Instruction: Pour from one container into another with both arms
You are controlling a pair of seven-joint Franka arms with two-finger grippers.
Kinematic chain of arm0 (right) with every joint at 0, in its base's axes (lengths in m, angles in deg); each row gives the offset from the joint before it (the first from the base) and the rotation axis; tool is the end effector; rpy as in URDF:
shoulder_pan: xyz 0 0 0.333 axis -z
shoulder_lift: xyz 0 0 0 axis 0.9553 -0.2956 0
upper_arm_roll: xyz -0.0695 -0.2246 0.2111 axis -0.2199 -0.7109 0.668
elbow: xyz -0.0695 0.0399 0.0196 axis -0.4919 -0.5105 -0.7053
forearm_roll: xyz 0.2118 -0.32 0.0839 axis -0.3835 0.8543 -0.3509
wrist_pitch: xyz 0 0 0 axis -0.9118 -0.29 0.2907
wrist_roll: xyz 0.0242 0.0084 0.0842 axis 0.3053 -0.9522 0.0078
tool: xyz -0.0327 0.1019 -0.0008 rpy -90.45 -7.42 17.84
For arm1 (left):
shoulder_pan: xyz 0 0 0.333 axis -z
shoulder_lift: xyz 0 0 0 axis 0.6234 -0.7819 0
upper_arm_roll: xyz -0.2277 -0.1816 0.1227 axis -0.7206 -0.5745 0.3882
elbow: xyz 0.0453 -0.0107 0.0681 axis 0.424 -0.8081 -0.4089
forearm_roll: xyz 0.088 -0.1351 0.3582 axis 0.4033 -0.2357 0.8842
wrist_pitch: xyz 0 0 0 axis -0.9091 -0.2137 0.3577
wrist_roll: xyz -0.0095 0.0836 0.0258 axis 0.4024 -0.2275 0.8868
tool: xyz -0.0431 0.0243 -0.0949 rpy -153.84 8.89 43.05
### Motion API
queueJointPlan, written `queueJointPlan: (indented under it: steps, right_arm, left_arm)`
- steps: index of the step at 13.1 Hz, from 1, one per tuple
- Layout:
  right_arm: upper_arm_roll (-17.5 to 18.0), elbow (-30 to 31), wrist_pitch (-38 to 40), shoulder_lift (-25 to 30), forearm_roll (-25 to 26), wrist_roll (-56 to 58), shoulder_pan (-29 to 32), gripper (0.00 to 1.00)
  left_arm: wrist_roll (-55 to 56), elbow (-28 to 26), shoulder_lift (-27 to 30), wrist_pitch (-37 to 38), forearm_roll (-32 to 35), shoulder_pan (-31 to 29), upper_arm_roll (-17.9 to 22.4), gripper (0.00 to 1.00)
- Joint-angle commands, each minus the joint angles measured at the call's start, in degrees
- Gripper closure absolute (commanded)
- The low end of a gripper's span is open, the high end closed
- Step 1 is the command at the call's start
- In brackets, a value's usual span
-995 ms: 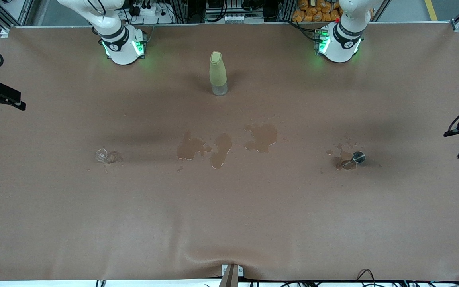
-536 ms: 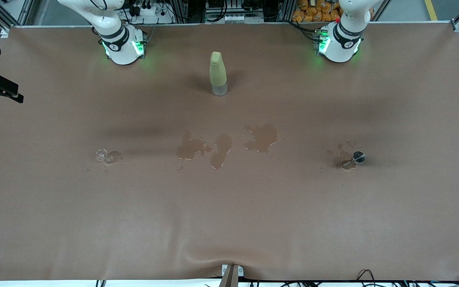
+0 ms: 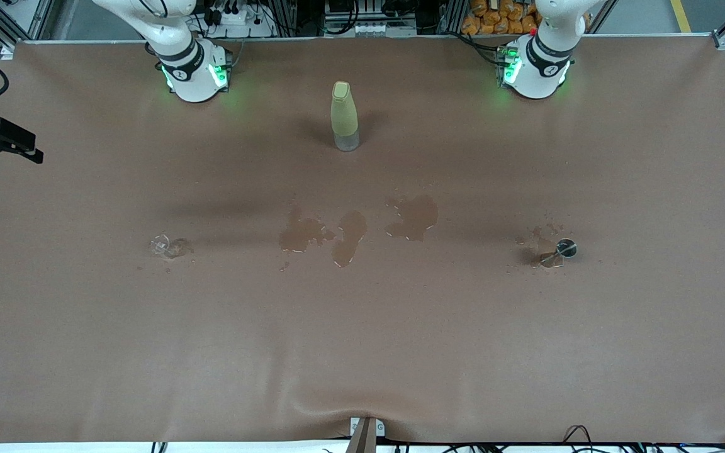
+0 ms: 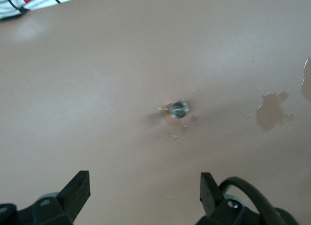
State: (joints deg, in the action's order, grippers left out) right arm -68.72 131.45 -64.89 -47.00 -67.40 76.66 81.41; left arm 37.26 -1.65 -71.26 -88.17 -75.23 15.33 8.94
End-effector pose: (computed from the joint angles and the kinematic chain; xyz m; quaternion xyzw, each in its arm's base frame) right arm 0.5382 -0.0547 0.6233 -0.9985 -0.0442 0.0311 0.0081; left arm 0.5695 0.0534 0.6586 0.9877 -0.1395 0.0405 0.0573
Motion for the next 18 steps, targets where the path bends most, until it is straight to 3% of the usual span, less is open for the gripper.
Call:
queueJointPlan:
  steps: [1, 4, 8, 18]
  right_arm:
    - [-0.56, 1.34, -0.73, 1.46, 0.46, -0.52, -0.52, 0.00]
    - [-0.48, 1.16, -0.55, 1.29, 0.46, -3.50, -0.52, 0.00]
    - [-0.39, 0.99, -0.81, 1.11, 0.54, -4.12, -0.52, 0.00]
    - [-0.30, 0.02, -0.38, 0.58, 0.81, -10.02, -0.52, 0.00]
  left_arm:
    - [16.25, -1.28, 2.16, -0.39, 4.49, 8.79, 2.09, 0.00]
    - [20.88, -1.46, 2.43, -0.39, 6.88, 14.95, 2.37, 0.00]
    - [24.38, -2.07, 3.30, -0.83, 6.88, 20.06, 9.22, 0.00]
    - [30.99, -2.16, 1.11, -3.47, 10.40, 24.64, 9.66, 0.00]
